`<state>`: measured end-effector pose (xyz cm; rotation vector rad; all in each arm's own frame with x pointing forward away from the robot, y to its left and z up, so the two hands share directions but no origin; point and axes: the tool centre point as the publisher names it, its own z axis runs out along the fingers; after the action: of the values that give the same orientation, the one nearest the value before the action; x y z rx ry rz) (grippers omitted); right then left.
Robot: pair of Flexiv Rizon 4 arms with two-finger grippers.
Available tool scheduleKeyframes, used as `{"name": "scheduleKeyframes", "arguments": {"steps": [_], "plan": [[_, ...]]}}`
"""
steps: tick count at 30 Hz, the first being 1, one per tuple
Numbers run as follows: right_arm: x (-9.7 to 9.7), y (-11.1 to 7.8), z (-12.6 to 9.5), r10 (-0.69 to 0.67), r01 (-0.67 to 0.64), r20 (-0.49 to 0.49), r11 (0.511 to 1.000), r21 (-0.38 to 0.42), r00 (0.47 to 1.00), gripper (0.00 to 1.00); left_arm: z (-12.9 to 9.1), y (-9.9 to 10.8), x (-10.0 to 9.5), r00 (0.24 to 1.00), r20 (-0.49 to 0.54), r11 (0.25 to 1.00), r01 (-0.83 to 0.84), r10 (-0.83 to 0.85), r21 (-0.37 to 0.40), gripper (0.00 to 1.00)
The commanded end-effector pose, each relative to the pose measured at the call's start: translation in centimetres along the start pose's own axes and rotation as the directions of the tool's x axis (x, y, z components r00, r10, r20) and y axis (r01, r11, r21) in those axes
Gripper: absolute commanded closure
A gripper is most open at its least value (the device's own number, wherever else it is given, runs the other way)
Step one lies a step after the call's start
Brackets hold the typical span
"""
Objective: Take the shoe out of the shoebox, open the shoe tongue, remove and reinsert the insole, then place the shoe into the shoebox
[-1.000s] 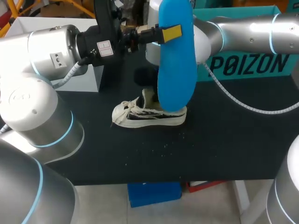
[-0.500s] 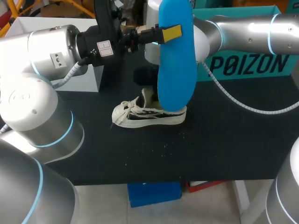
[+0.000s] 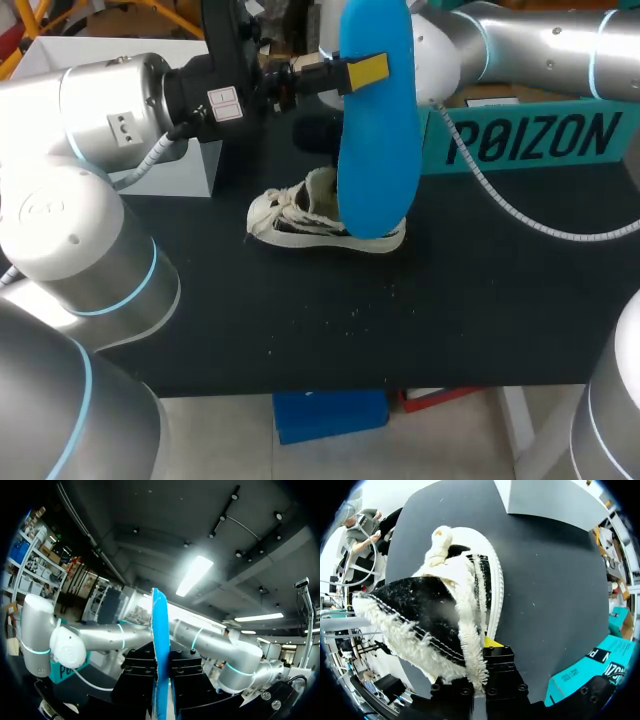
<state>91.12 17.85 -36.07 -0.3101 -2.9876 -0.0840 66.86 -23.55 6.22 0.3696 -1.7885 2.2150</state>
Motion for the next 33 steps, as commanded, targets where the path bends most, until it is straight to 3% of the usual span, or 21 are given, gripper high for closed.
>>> {"name": "scheduleKeyframes", "arguments": {"steps": [1, 6, 8, 9, 10, 16, 21, 25, 33], "plan": [[1.4, -3.3, -3.9, 0.505, -0.499, -0.03, 0.84, -0.214, 0.863, 1.0, 0.3, 0.1, 0.0, 1.0, 0.003, 1.0, -0.001, 0.001, 0.002, 1.0], [1.9, -4.5, -4.3, 0.817, -0.793, -0.077, 0.525, -0.31, 0.572, 1.0, 0.3, 0.1, 0.0, 1.0, 0.003, 1.0, -0.001, 0.001, 0.002, 1.0], [1.7, -5.3, -4.4, 0.915, -0.867, -0.092, 0.336, -0.369, 0.393, 1.0, 0.3, 0.1, 0.0, 1.0, 0.003, 1.0, -0.001, 0.001, 0.002, 1.0], [1.7, -5.6, -4.2, 0.94, -0.887, -0.104, 0.266, -0.377, 0.326, 1.0, 0.3, 0.1, 0.0, 1.0, 0.003, 1.0, -0.001, 0.001, 0.002, 1.0], [1.9, -5.5, -3.9, 0.954, -0.9, -0.112, 0.218, -0.378, 0.278, 1.0, 0.3, 0.1, 0.0, 1.0, 0.003, 1.0, -0.001, 0.001, 0.002, 1.0], [2.2, -3.8, -2.7, 0.99, -0.912, -0.109, 0.04, -0.407, 0.092, 1.0, 0.3, 0.1, 0.0, 1.0, 0.003, 1.0, -0.001, 0.001, 0.002, 1.0], [2.0, -2.5, -2.5, 0.997, -0.904, -0.077, -0.008, -0.428, 0.028, 1.0, 0.3, 0.1, 0.0, 1.0, 0.003, 1.0, -0.001, 0.001, 0.002, 1.0], [2.3, -1.3, -2.2, 0.999, -0.903, -0.033, 0.006, -0.429, 0.022, 1.0, 0.3, 0.1, 0.0, 1.0, 0.003, 1.0, -0.001, 0.001, 0.002, 1.0], [2.0, -0.8, -0.6, 1.0, -0.912, 0.013, 0.014, -0.409, 0.01, 1.0, 0.3, 0.1, 0.0, 1.0, 0.003, 1.0, -0.001, 0.001, 0.002, 1.0]]}}
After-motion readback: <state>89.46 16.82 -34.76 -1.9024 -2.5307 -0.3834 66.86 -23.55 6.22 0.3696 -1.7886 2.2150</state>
